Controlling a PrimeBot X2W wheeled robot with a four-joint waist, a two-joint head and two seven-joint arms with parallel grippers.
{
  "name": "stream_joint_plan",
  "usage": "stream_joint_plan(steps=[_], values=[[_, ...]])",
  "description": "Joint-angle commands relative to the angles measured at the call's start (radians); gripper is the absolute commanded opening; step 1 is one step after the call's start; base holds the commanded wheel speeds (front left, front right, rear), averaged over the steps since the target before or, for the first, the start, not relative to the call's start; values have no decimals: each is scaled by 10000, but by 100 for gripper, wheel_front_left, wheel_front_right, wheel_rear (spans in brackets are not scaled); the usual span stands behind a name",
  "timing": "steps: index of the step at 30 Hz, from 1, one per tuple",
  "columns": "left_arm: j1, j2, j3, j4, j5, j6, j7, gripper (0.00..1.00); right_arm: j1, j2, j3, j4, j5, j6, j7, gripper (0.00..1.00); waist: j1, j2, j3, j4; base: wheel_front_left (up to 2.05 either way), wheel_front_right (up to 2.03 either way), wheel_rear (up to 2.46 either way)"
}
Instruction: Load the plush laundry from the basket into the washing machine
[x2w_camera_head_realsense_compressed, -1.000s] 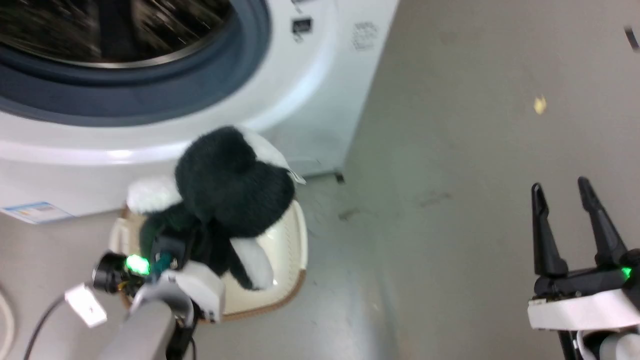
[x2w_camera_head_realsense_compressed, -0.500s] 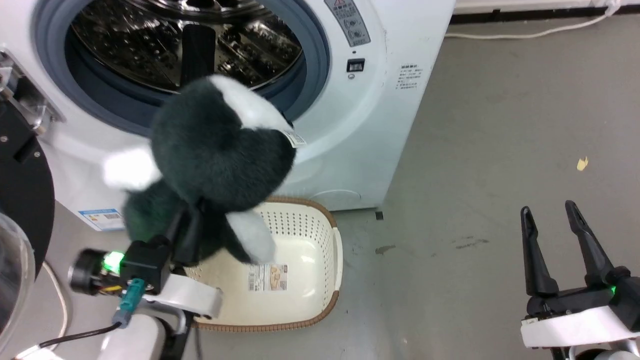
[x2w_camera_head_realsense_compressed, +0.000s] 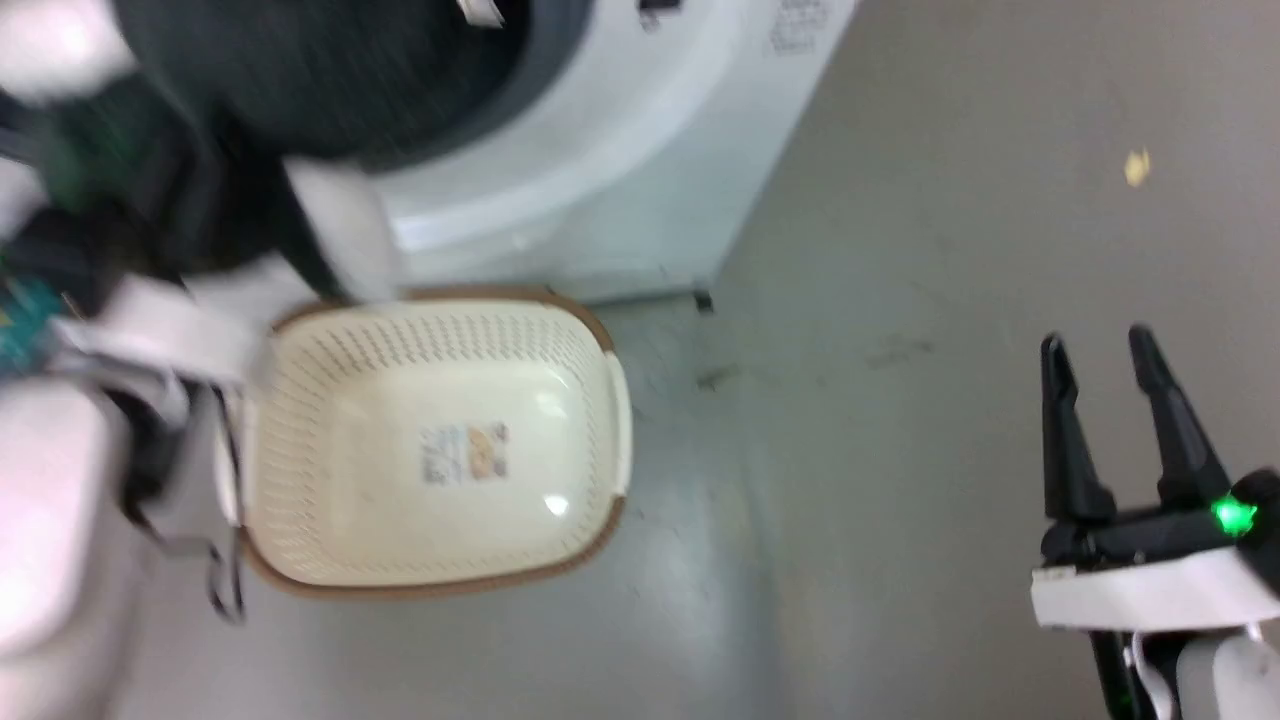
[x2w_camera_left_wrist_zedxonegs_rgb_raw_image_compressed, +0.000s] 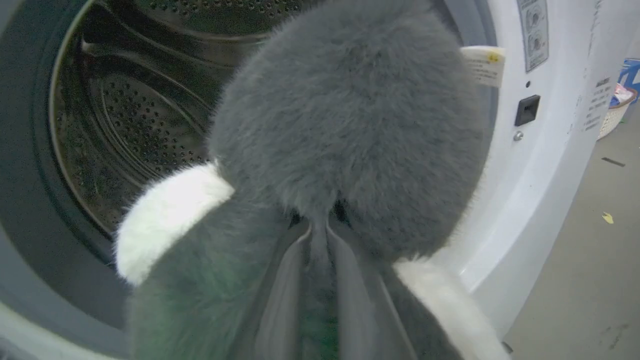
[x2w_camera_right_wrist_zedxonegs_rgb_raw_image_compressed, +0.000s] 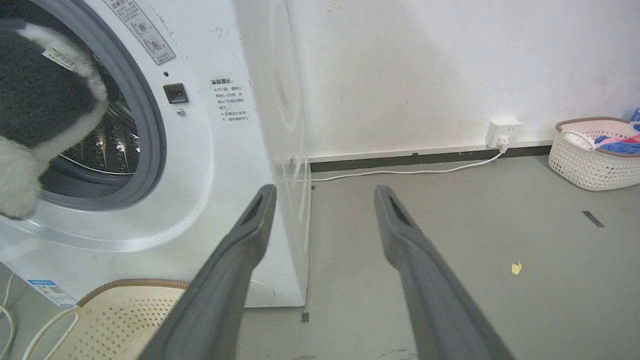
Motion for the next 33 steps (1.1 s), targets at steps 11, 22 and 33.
stream_joint_plan(steps=[11,22,33], values=[[-4745,1816,-347,2312,619,-526,1749,0,-1082,-4,551,-155,1152,-9,-42,100,-2,0,2832,-2030,0,0,0],[-8323,2521,-1231,5404,683,-637,2990,0,-1161,-4,1087,-269,1737,-9,-42,100,-2,0,3600,-2907,0,0,0],[-9033,2476,-2831,6867,39,-644,2801,100,-1154,-4,977,-263,1507,-9,-42,100,-2,0,3495,-2537,0,0,0]])
